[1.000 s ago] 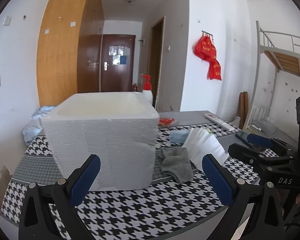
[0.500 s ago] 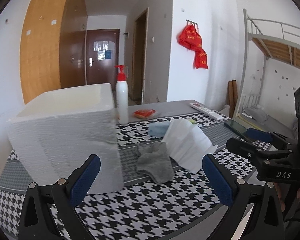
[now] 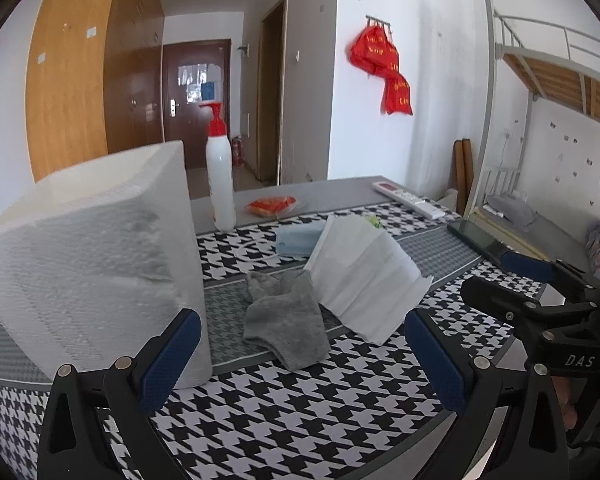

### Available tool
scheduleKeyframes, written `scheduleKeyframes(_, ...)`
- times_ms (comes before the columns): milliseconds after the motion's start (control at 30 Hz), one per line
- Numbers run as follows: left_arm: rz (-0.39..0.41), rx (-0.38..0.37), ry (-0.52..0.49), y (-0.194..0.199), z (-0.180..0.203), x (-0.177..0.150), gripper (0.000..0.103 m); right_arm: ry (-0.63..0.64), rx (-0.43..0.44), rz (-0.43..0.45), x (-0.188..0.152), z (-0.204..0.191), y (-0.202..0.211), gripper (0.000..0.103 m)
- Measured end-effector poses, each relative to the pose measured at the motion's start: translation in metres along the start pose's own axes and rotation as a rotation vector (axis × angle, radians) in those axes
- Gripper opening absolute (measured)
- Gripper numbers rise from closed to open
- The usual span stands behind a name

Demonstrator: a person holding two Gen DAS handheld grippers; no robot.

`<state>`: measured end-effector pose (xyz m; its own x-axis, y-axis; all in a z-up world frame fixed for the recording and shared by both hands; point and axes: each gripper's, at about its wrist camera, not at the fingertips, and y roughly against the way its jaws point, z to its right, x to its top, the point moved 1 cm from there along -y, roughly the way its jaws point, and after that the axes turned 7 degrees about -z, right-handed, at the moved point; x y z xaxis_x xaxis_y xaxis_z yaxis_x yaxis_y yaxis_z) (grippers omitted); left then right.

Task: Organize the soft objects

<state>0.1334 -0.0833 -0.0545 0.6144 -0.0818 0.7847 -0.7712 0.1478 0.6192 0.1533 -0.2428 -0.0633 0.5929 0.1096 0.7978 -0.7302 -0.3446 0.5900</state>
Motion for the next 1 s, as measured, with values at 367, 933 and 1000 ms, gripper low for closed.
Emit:
scheduleKeyframes(367,-0.074,0.027,0.007,-0.036,0.005,0.007,0.102,-0.019,0.009,-0.049,-0.001,0.017,-0.022,0.097)
scheduleKeyframes(933,-0.175,0.103,0.049,-0.077,-0.001,0.012,0.083,-0.001,0.040,-0.103,-0.001,0.023,-0.042,0.097)
scheduleKeyframes(1000,-0.189,0.110,0.053,-0.081,-0.002,0.013,0.080,0.002,0.042,-0.107,-0.001,0.023,-0.044,0.097)
